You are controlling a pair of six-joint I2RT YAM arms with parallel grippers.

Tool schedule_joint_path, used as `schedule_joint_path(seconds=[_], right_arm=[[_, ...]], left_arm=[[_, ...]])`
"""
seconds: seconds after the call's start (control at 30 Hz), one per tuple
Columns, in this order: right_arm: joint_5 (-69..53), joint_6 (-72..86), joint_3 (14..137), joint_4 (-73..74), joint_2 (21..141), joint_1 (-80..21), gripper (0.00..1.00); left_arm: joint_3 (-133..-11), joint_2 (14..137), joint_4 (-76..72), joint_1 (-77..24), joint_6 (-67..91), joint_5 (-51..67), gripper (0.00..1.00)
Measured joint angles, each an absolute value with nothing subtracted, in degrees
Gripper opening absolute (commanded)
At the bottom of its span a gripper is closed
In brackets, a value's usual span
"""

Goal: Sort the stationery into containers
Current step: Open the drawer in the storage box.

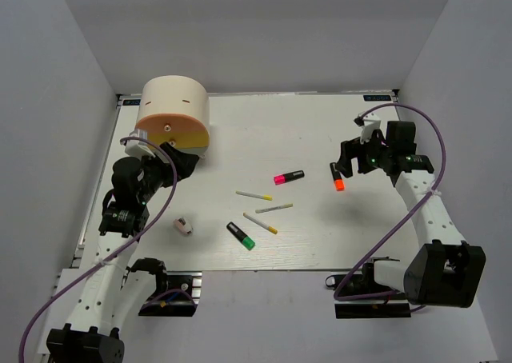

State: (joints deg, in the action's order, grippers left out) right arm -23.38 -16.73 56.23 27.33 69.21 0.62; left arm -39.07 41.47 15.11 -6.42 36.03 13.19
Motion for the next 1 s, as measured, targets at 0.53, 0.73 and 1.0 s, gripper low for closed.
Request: schedule_joint_path(seconds=[0.53,0.73,1.0], right_arm=[[-28.77,-26.41,58.83,33.1,73.08,0.64,0.6],[-32.49,-26.74,58.89,33.34,73.28,0.64,0.69],[-36.12,-25.71,58.81,31.07,74.74,0.62,0.62]], left_arm=[[-38.72,42.26,15.27,-6.42,36.62,12.19,0.3],[-38.7,46.11,16.75,-6.42,39.62,8.38,0.83],[-40.47,52.75,17.45,-3.68,44.16,1.56,0.81]])
